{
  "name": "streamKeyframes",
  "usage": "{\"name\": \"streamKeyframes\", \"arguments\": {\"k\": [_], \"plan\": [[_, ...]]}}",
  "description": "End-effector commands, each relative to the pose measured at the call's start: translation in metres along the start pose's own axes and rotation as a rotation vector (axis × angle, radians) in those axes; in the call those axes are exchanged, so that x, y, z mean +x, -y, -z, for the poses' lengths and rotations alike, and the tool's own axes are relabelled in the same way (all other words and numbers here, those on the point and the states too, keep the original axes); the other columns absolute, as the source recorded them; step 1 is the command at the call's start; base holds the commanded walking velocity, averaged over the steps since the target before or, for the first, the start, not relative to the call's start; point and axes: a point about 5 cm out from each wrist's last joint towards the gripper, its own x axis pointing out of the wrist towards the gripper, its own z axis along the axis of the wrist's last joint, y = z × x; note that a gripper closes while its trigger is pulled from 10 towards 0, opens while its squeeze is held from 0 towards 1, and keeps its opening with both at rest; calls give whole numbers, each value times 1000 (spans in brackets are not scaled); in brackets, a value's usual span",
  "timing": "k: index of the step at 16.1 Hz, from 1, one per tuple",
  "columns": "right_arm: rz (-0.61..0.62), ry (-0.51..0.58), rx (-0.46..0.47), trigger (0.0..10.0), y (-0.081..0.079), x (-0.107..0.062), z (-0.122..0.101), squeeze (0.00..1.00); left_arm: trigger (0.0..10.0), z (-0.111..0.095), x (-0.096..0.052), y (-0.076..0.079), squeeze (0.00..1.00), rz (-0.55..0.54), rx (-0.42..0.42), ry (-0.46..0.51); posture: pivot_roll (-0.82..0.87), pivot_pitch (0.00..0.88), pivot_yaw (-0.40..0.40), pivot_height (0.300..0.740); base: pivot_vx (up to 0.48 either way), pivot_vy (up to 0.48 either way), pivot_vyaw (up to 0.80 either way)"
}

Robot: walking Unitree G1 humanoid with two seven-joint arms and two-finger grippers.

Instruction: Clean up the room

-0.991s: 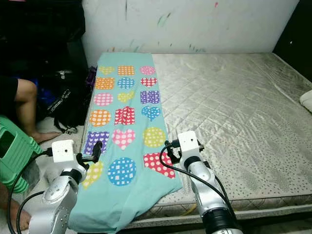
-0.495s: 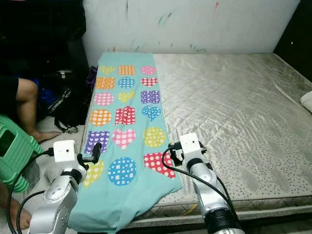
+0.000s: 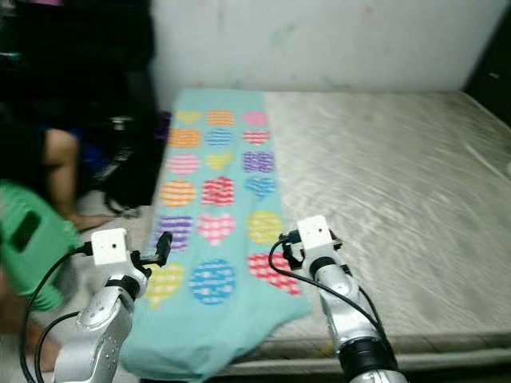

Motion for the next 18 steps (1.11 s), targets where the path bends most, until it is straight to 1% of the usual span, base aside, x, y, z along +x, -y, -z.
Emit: {"name": "streamKeyframes", "arguments": {"k": [1,4,5,9,12,13,14,18], "plan": [[-20,6,15,10000,-5,3,-4,0,10000,-1,1,-4,0,-11,4,-3,-76,0,-38,740,0,480,0],[-14,8,14,10000,-4,3,-4,0,10000,-1,0,-4,0,-10,6,-1,-76,0,-38,740,0,480,0],[-12,9,12,10000,-4,2,-4,0,10000,-2,-1,-3,0,-2,20,14,-78,0,-37,740,0,0,0],[-7,11,13,10000,-4,2,-4,0,10000,-4,-2,-3,0,14,9,28,-79,0,-36,740,0,0,0],[-5,13,13,10000,-4,2,-5,0,10000,-4,-3,-4,0,11,9,30,-79,0,-34,740,0,0,0],[-3,8,16,10000,-3,2,-4,0,10000,-4,-3,-4,0,4,-2,30,-79,0,-34,740,0,0,0],[-2,4,18,10000,-4,2,-4,0,10000,-3,-3,-5,0,1,-8,28,-79,0,-34,740,0,255,-425],[0,4,20,10000,-3,2,-3,0,10000,-3,-2,-4,0,-1,-16,28,-81,0,-33,740,0,480,-578]]}}
